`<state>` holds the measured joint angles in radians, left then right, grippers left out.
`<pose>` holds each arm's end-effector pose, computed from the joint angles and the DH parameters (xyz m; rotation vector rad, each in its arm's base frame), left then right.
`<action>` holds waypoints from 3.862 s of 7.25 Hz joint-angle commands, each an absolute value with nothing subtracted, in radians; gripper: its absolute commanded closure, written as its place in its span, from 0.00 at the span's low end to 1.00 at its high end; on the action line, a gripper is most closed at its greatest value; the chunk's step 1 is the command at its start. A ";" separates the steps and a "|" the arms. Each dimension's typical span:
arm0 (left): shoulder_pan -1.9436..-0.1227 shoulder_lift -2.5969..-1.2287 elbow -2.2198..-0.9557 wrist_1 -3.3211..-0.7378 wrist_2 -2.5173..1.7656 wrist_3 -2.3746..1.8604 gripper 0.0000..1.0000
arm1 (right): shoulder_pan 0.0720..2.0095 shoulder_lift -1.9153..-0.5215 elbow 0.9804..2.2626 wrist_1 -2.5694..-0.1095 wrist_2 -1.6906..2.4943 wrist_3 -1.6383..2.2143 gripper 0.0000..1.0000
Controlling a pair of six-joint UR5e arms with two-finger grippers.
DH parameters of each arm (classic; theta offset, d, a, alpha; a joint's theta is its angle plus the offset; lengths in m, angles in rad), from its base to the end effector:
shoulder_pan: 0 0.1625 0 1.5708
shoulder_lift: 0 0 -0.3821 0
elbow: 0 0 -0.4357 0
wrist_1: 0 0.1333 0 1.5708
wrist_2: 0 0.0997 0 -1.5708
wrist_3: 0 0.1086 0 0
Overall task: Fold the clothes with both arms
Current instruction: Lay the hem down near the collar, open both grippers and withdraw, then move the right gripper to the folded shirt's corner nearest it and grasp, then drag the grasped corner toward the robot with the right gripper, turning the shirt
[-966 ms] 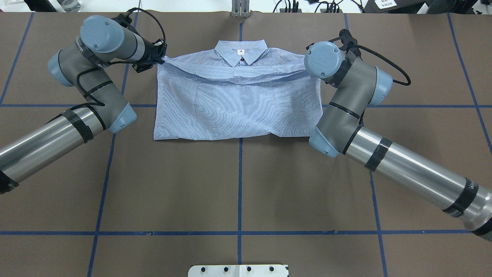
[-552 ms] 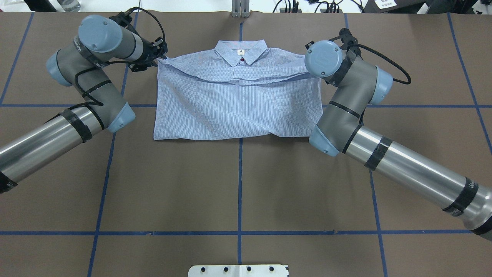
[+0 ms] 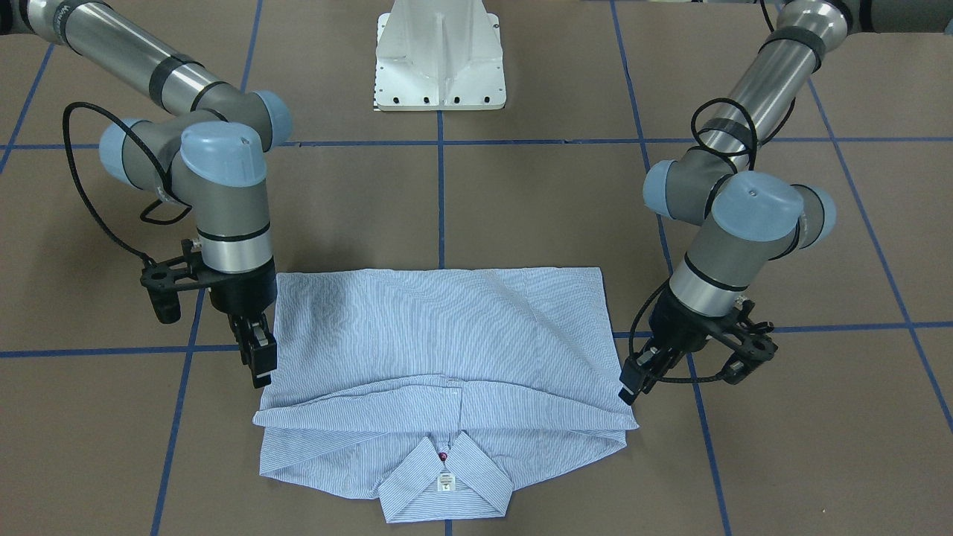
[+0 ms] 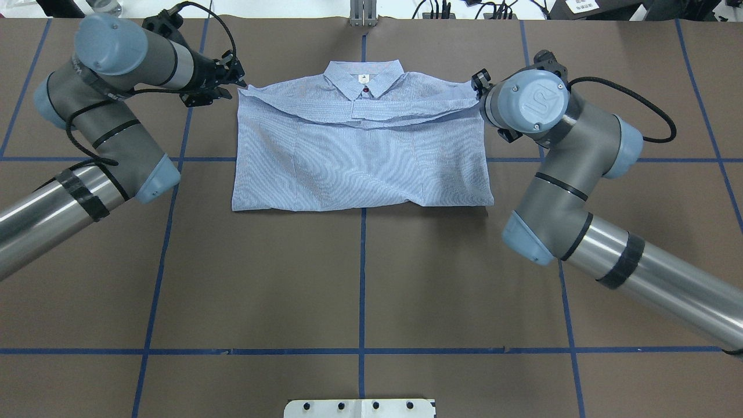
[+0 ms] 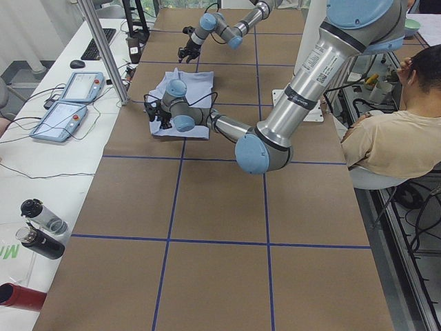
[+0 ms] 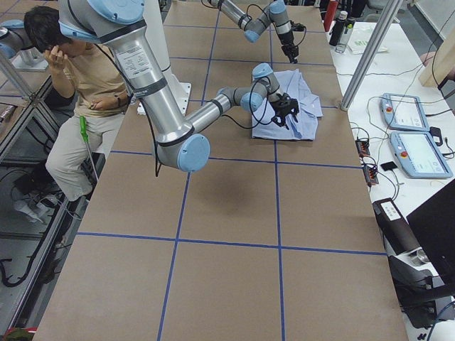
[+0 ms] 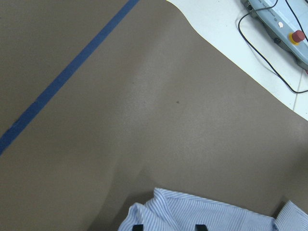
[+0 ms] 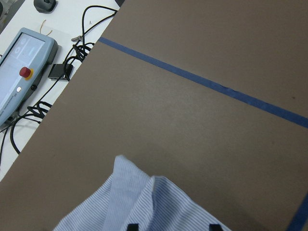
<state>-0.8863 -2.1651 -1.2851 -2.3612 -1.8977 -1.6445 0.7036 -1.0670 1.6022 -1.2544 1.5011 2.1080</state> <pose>0.4081 -0.6557 0.3047 0.1643 1.1390 -0.6753 -0.4475 -0.5644 0.2713 0.1451 -0.8993 1.1899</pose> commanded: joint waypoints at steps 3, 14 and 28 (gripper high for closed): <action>-0.888 -2.120 -1.345 -2.358 -1.896 -1.628 0.54 | 0.552 -1.252 1.784 -1.246 1.497 2.236 0.39; -0.897 -2.103 -1.344 -2.358 -1.901 -1.575 0.54 | 0.500 -1.250 1.735 -1.241 1.463 2.235 1.00; -0.721 -1.934 -1.715 -2.300 -1.957 -1.698 0.53 | 0.028 -1.676 2.261 -1.258 1.901 2.241 0.01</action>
<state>-0.7561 -1.9396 -1.6736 -2.3161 -1.9571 -1.6572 0.0497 -1.6387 2.2257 -1.2584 1.9001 2.2400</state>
